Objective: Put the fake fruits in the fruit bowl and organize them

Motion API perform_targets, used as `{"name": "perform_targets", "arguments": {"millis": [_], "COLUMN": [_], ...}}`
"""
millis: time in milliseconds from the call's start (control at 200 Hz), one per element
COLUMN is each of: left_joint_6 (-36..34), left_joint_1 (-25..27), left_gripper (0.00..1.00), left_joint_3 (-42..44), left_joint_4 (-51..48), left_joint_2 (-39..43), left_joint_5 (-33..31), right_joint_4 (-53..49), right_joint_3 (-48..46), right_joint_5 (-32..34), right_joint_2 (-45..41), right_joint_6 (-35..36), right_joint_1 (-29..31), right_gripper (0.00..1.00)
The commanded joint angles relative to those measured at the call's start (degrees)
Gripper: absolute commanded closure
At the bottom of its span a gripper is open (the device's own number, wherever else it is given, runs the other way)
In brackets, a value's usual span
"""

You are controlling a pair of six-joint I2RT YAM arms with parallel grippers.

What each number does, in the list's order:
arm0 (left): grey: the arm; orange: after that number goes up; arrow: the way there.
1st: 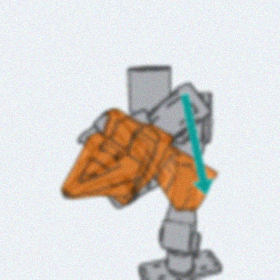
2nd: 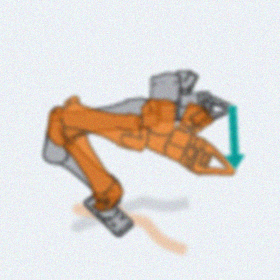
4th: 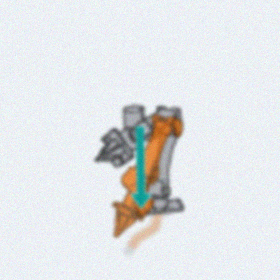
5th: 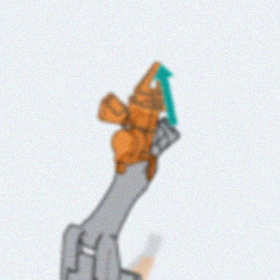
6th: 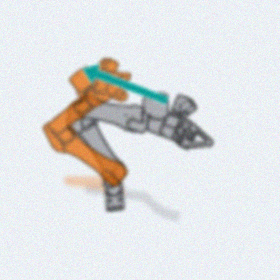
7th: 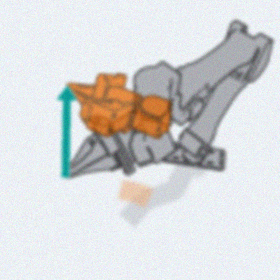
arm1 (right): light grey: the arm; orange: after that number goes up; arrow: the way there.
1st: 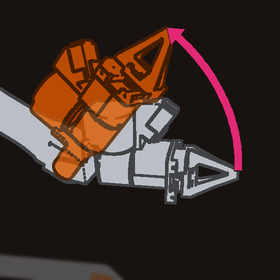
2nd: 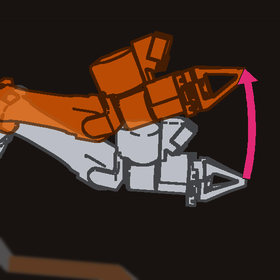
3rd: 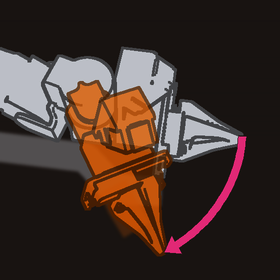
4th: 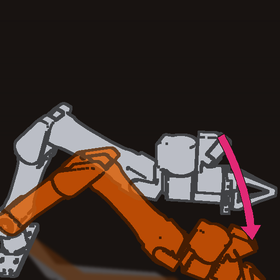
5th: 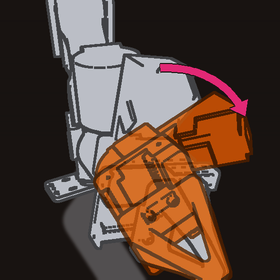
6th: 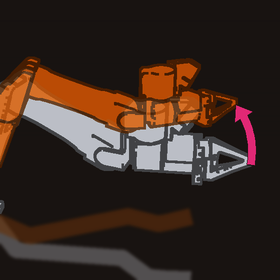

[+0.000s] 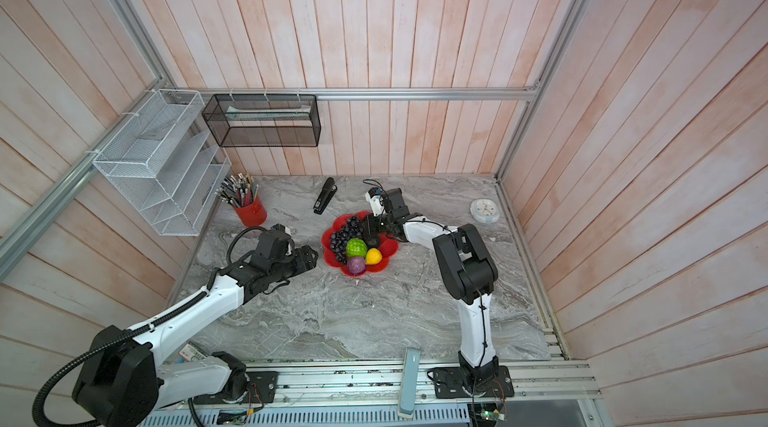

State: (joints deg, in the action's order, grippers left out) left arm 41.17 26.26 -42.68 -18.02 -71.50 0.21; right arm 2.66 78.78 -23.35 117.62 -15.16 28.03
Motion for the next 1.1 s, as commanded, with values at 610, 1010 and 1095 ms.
{"name": "perform_targets", "arguments": {"millis": [610,1010,1095], "left_joint_6": [-10.2,-36.1,-34.6], "left_joint_1": [-0.9,-6.7,-9.8], "left_gripper": [0.10,0.00,0.00], "left_joint_3": [-10.4,-0.8,2.8], "left_joint_4": [1.5,30.3,30.7], "left_joint_2": [-2.8,2.7,4.1], "left_joint_5": [-6.4,-12.3,-11.5], "right_joint_4": [1.5,25.3,24.9], "right_joint_3": [-14.1,-38.6,-42.2], "right_joint_5": [16.6,29.1,27.5], "right_joint_2": [-28.5,-60.2,-62.5], "right_joint_6": [5.2,23.9,20.1], "right_joint_1": [-0.2,-10.8,-17.1], "right_gripper": [0.30,0.02,0.02]}}
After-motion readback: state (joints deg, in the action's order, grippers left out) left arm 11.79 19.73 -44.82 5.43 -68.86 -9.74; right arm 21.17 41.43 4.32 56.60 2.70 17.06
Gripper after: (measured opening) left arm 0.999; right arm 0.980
